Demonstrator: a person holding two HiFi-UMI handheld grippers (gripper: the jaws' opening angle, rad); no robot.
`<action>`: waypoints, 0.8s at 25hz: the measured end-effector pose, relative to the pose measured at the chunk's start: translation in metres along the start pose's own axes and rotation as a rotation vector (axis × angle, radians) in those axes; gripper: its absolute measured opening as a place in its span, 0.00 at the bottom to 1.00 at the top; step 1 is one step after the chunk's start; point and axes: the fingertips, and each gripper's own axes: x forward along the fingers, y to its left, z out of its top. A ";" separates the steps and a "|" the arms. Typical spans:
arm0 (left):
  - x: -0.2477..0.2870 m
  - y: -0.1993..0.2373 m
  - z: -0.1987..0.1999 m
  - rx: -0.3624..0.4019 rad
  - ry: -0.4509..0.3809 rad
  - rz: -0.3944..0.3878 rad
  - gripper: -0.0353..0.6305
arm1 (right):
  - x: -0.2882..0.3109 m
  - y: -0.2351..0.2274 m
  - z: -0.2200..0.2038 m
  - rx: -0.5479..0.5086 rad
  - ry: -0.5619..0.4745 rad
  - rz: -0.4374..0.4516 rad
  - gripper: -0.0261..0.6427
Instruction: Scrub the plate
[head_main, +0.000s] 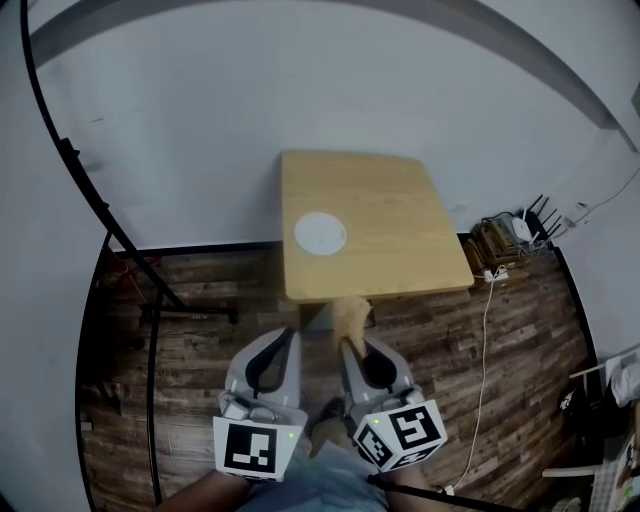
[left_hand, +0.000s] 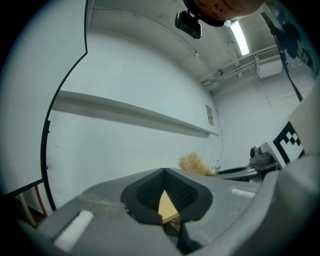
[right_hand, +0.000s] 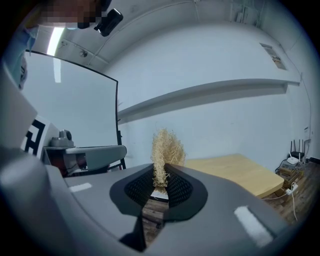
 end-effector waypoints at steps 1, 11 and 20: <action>0.005 0.000 -0.002 0.002 0.005 -0.003 0.08 | 0.002 -0.005 -0.001 0.003 0.002 -0.004 0.11; 0.081 -0.006 -0.030 0.013 0.109 0.001 0.08 | 0.044 -0.071 -0.012 0.062 0.043 -0.002 0.11; 0.174 -0.007 -0.040 0.048 0.198 0.060 0.08 | 0.101 -0.153 -0.012 0.143 0.075 0.055 0.11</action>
